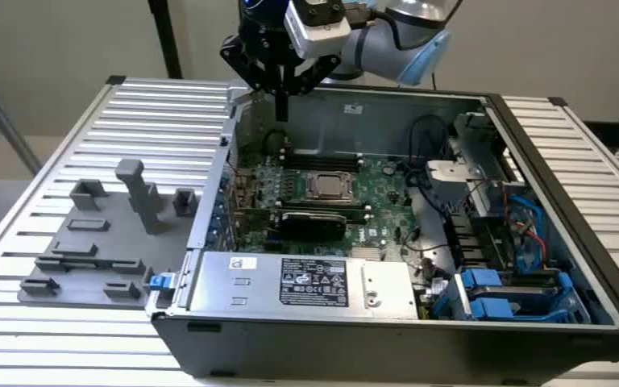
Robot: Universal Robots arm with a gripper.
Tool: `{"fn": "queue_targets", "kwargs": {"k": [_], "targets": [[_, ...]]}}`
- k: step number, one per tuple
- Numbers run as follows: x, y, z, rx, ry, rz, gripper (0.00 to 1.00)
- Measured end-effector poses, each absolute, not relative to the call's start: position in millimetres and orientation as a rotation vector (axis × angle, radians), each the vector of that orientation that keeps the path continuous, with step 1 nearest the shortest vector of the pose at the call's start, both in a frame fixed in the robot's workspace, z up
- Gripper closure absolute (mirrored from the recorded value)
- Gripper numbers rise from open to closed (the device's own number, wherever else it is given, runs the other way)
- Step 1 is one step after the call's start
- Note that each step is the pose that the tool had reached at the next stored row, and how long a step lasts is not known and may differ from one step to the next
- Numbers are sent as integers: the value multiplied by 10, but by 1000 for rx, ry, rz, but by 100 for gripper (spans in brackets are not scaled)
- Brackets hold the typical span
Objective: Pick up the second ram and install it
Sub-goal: 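Reach for the second ram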
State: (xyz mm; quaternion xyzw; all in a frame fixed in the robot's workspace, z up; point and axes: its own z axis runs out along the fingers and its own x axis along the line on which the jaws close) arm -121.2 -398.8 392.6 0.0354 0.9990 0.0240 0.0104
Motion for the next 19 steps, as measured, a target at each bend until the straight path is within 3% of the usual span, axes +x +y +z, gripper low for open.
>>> {"fn": "queue_targets", "kwargs": {"k": [19], "targets": [[-1373, -4133, 3926, 110, 3118, 75, 89]]}}
